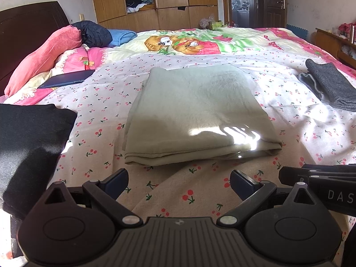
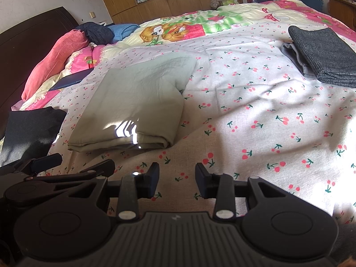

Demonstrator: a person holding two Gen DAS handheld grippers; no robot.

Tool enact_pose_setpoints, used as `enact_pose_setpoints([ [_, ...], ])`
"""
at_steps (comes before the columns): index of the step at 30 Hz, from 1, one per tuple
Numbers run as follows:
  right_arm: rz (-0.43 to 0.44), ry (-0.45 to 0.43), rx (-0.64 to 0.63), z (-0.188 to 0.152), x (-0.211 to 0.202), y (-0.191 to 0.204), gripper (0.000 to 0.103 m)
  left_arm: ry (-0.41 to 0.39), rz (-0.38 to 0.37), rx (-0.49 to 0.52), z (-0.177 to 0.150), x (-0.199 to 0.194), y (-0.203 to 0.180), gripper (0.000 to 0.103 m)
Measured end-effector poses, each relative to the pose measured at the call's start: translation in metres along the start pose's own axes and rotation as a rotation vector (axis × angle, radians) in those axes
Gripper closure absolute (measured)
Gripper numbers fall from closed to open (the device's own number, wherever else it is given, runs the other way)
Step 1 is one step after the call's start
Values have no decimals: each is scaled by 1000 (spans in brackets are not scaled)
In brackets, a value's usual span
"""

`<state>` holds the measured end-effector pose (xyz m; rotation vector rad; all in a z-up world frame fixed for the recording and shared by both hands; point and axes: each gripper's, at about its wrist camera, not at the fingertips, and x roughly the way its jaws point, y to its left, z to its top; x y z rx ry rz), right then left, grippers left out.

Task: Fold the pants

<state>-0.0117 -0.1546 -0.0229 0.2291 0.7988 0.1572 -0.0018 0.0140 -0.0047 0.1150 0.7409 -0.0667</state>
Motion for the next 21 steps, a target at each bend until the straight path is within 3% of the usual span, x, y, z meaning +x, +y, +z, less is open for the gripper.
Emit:
enact_pose_setpoints([
  [21, 13, -3, 1, -2, 2, 4, 65, -11, 11, 9, -1, -1, -1, 0],
])
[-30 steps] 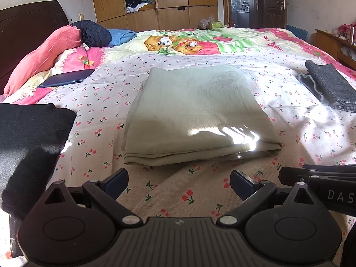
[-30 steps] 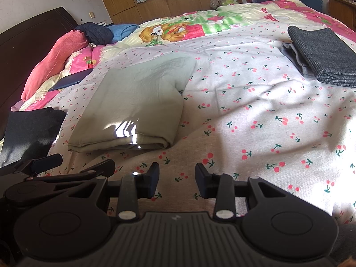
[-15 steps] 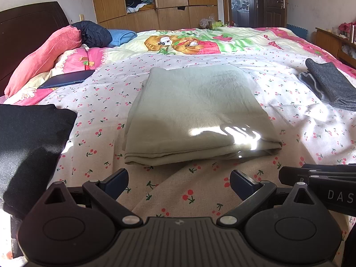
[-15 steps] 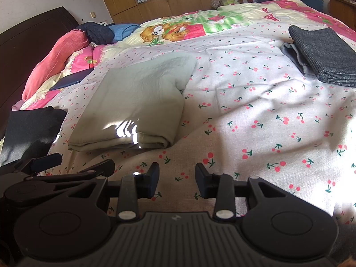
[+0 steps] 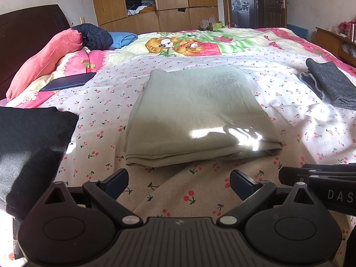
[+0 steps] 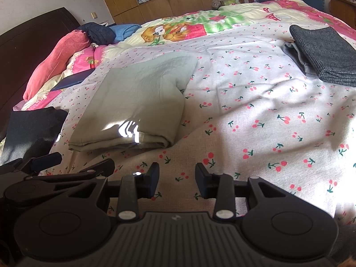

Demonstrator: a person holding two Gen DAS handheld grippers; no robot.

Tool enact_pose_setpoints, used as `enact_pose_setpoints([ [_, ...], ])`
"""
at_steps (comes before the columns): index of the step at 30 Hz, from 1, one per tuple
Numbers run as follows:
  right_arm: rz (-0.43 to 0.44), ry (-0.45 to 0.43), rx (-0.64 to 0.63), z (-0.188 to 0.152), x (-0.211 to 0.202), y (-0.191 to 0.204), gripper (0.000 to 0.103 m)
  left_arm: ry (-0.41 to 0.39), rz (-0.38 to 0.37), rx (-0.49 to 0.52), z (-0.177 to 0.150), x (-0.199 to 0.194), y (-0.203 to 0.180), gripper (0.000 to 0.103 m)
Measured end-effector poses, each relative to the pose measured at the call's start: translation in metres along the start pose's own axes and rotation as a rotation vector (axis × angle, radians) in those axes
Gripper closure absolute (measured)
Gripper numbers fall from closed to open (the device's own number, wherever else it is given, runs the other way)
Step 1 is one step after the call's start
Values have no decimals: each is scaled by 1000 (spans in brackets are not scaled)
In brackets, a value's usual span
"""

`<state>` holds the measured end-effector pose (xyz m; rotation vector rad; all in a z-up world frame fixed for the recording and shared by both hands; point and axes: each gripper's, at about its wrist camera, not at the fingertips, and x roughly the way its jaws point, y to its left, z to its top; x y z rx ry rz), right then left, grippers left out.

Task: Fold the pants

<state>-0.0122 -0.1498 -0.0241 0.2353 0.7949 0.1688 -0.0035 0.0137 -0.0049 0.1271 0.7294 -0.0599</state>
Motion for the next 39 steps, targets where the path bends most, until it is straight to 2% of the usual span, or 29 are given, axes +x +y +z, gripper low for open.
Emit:
enact_pose_setpoints([
  [32, 30, -5, -1, 0, -2, -12, 65, -18, 30, 26, 0, -5, -7, 0],
  [36, 40, -5, -10, 0, -4, -12, 65, 15, 29, 5, 2, -7, -4, 0],
  [39, 45, 7, -18, 0, -7, -8, 65, 68, 13, -47, 2, -10, 4, 0],
])
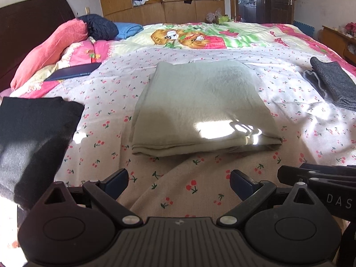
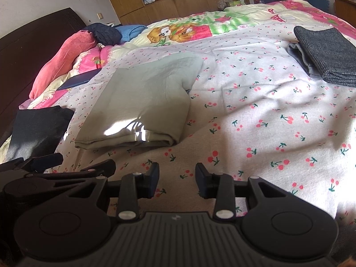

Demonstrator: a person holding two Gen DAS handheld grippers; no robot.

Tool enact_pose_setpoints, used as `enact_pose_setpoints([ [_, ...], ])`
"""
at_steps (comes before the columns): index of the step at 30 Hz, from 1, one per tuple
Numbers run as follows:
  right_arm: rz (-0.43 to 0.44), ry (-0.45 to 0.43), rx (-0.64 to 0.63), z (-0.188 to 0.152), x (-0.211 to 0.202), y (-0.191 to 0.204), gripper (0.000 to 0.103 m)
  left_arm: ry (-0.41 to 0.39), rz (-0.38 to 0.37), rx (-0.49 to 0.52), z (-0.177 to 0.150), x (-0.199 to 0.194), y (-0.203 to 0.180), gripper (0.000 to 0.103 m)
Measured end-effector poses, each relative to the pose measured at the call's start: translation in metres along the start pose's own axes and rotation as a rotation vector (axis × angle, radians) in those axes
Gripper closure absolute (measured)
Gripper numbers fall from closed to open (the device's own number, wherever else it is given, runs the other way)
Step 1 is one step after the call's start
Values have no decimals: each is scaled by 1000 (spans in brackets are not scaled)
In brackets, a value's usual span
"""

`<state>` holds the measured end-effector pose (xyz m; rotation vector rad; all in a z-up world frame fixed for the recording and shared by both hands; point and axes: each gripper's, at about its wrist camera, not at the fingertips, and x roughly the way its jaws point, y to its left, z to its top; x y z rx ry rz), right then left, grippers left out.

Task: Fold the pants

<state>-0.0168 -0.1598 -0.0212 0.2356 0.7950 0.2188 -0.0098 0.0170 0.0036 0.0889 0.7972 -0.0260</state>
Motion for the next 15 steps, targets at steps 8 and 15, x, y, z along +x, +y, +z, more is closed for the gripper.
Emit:
enact_pose_setpoints([
  [8, 7, 6, -21, -4, -11, 10, 65, 6, -12, -47, -8, -24, 12, 0],
  [15, -5, 20, -37, -13, -20, 13, 65, -13, 20, -6, -13, -35, 7, 0],
])
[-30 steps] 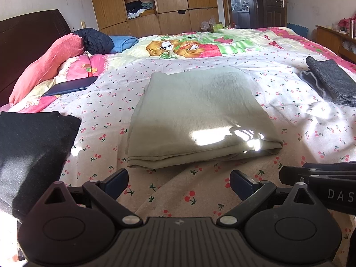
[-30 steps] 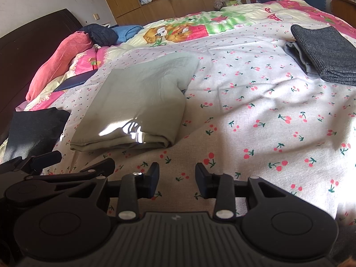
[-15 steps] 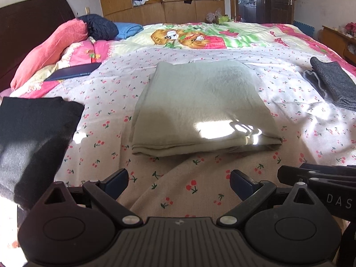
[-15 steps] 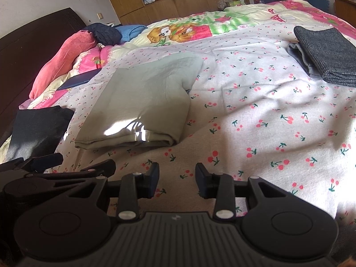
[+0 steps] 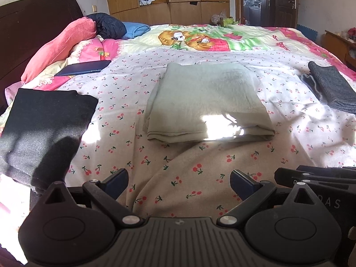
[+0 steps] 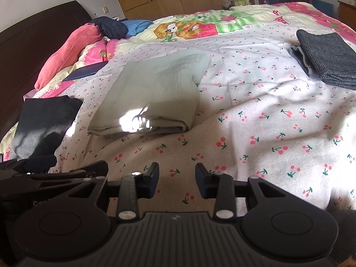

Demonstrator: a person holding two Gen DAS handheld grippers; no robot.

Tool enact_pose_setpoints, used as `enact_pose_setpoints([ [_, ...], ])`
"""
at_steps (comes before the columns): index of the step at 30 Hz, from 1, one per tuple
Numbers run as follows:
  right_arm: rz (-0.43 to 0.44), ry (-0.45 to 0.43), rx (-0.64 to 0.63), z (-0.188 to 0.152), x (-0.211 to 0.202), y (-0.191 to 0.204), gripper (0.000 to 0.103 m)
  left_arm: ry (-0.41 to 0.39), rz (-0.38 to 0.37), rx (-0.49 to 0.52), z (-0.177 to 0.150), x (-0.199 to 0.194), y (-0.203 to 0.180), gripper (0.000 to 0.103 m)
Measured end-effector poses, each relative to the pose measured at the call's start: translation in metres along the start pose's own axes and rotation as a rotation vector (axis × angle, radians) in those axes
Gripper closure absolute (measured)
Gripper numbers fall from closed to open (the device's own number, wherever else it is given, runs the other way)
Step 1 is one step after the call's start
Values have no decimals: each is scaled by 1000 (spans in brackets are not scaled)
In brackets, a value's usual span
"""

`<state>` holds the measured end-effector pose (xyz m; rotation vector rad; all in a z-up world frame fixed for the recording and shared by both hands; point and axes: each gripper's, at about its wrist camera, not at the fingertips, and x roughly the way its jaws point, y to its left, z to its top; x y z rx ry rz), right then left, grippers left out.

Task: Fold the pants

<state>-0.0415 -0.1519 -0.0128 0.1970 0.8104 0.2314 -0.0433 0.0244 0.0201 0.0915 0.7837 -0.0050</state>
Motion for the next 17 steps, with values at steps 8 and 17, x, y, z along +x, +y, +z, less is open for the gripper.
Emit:
enact_pose_setpoints([
  [8, -8, 13, 12, -5, -3, -1, 65, -13, 12, 25, -3, -3, -4, 0],
  [17, -5, 19, 16, -6, -2, -2, 65, -22, 18, 28, -4, -3, -5, 0],
])
